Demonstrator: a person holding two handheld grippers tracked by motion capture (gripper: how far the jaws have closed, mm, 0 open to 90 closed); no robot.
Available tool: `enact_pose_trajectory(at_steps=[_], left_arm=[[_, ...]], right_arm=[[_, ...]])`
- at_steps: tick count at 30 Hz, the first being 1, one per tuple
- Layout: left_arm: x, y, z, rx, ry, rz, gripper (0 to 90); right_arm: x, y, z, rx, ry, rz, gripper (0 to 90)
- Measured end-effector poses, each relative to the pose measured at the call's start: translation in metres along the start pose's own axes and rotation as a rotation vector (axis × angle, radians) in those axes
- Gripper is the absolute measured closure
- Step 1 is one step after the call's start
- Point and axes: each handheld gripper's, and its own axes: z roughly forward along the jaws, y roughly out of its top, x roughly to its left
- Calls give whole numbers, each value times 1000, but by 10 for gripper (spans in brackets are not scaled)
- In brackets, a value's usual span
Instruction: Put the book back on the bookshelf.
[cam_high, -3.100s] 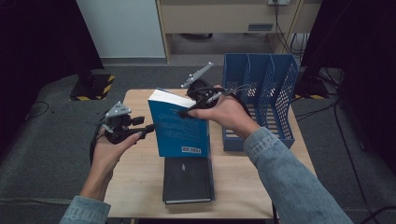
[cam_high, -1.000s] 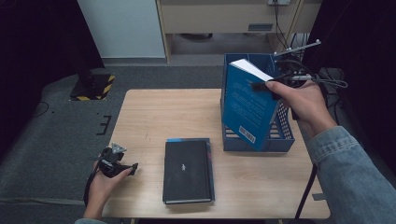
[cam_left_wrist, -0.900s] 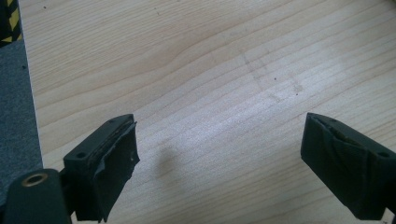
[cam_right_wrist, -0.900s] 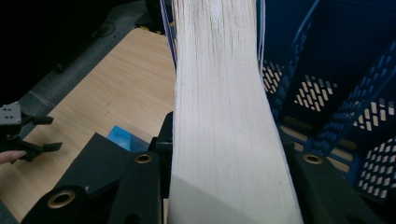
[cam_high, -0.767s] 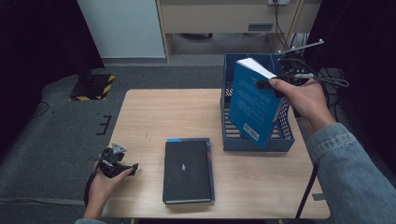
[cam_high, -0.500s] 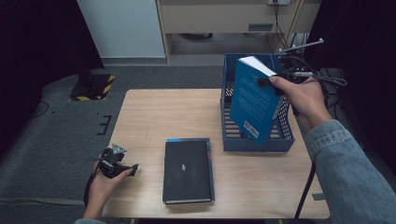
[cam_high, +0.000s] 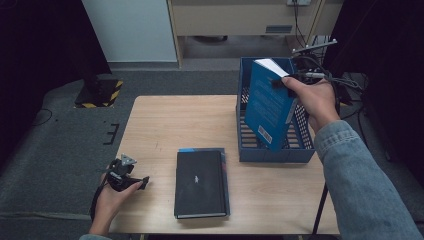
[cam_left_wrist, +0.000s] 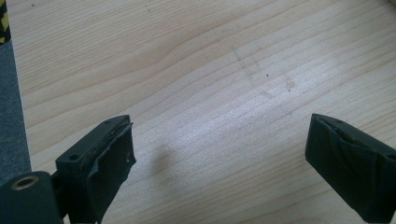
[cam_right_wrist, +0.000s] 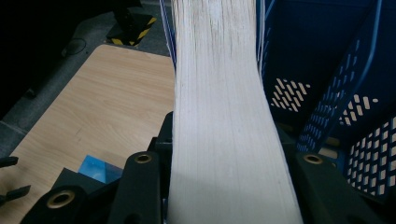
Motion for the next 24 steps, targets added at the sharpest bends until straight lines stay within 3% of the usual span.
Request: enact_pose_trajectory(at_steps=[24], left_arm=[[-7,4,5,22,-29,28,81]], right_arm=[[13,17,24,-28,-41,51,599]])
